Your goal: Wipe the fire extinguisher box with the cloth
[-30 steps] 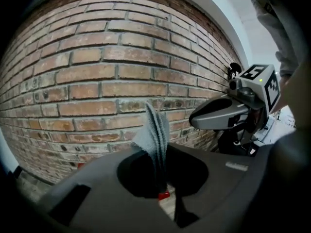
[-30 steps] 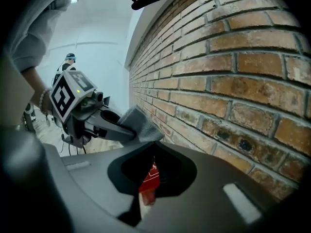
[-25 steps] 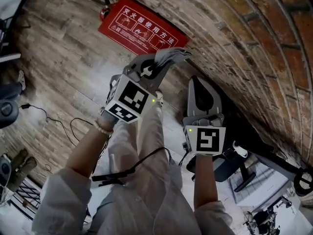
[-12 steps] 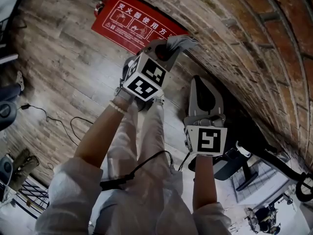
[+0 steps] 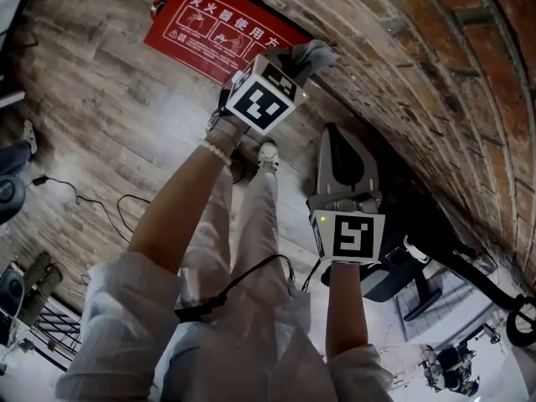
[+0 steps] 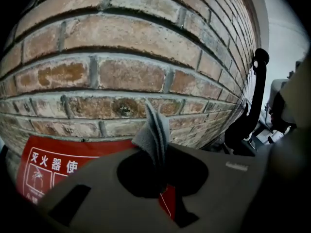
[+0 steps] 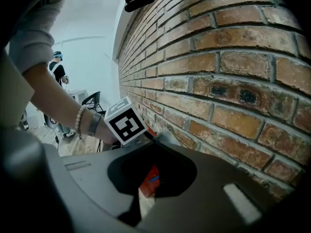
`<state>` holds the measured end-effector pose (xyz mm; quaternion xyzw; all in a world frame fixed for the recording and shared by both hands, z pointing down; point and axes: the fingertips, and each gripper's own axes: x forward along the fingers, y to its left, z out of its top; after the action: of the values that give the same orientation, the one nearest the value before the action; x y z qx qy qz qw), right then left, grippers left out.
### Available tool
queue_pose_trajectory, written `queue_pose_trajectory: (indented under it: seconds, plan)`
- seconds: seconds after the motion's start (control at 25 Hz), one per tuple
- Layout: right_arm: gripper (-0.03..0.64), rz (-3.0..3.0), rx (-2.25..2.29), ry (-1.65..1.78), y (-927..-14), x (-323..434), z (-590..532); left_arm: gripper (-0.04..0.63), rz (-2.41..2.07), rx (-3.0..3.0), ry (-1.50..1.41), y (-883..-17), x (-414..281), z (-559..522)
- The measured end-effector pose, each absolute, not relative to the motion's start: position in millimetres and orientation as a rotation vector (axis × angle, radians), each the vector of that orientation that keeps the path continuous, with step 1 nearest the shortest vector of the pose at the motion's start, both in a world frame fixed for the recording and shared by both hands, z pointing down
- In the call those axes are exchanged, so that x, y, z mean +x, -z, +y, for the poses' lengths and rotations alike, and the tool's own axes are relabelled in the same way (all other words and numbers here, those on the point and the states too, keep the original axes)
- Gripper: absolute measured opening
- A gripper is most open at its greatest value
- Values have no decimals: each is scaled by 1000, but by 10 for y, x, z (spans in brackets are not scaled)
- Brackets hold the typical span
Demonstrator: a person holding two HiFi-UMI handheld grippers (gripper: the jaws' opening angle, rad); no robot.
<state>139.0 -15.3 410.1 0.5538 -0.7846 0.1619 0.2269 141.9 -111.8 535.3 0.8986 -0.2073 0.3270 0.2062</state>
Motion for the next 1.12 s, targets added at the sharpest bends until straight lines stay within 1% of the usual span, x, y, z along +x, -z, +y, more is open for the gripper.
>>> queue_pose_trajectory:
  seconds: [0.56,1.12]
  plan:
    - [8,-2136,1539,-482,-4192,1480,-64,12,-594,2406,-1042,-5754,1412,-1186]
    - [9,-2145,1520,-489,-4224,1427,-75,14,-594,2410,-1053,-5791,1370,-1217]
